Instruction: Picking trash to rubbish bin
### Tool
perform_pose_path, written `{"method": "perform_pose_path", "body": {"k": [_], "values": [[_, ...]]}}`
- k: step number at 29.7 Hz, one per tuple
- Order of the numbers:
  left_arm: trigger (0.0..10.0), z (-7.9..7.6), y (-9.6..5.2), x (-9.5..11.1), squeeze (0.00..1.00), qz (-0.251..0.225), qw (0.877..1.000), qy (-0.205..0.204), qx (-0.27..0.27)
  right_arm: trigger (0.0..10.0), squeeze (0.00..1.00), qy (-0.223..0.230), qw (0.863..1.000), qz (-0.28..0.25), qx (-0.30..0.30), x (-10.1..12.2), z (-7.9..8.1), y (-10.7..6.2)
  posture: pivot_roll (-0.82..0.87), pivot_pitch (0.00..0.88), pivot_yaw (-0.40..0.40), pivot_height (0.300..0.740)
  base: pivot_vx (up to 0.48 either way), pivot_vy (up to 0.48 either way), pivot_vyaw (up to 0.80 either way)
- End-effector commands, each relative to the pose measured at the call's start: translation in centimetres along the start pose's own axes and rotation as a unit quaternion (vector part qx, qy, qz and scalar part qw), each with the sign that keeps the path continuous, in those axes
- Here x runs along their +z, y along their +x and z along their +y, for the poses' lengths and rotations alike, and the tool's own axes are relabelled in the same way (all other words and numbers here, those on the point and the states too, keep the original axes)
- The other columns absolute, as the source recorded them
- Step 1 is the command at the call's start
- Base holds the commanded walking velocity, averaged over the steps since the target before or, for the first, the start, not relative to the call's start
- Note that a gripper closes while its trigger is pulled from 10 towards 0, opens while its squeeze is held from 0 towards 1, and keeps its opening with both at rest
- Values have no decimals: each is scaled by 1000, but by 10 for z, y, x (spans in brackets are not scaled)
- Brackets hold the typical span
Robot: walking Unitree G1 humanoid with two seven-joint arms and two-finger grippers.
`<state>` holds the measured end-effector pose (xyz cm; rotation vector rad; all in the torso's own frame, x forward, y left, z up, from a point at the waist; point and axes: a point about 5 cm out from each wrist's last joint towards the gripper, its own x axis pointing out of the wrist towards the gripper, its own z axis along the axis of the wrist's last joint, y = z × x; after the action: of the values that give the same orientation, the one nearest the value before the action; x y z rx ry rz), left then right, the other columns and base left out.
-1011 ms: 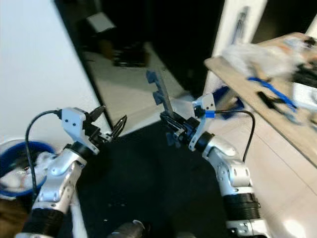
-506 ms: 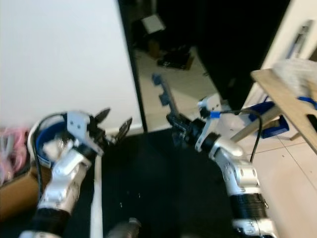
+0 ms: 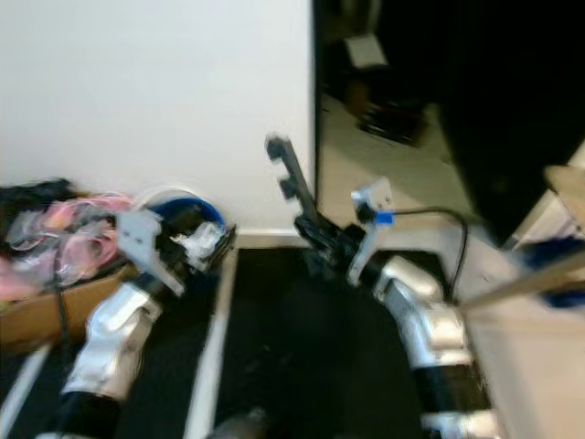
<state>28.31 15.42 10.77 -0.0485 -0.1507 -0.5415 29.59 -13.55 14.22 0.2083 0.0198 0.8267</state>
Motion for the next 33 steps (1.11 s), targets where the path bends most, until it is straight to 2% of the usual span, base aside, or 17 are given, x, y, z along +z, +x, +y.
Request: {"method": "perform_pose_path", "body": {"k": [1,23,33], "values": [[10000,4,-6,-4,0,8,1000,0,7,10000,0,0,1000,-3,5,1,2,2,19,0,3,740,0,0,775],[10000,2,-4,-3,0,8,1000,3,4,10000,0,-4,1000,0,7,1,2,1,19,0,4,740,0,0,775],[10000,8,-5,-3,0,9,1000,11,23,10000,0,-4,1000,0,6,1,2,1,19,0,4,740,0,0,775]]}}
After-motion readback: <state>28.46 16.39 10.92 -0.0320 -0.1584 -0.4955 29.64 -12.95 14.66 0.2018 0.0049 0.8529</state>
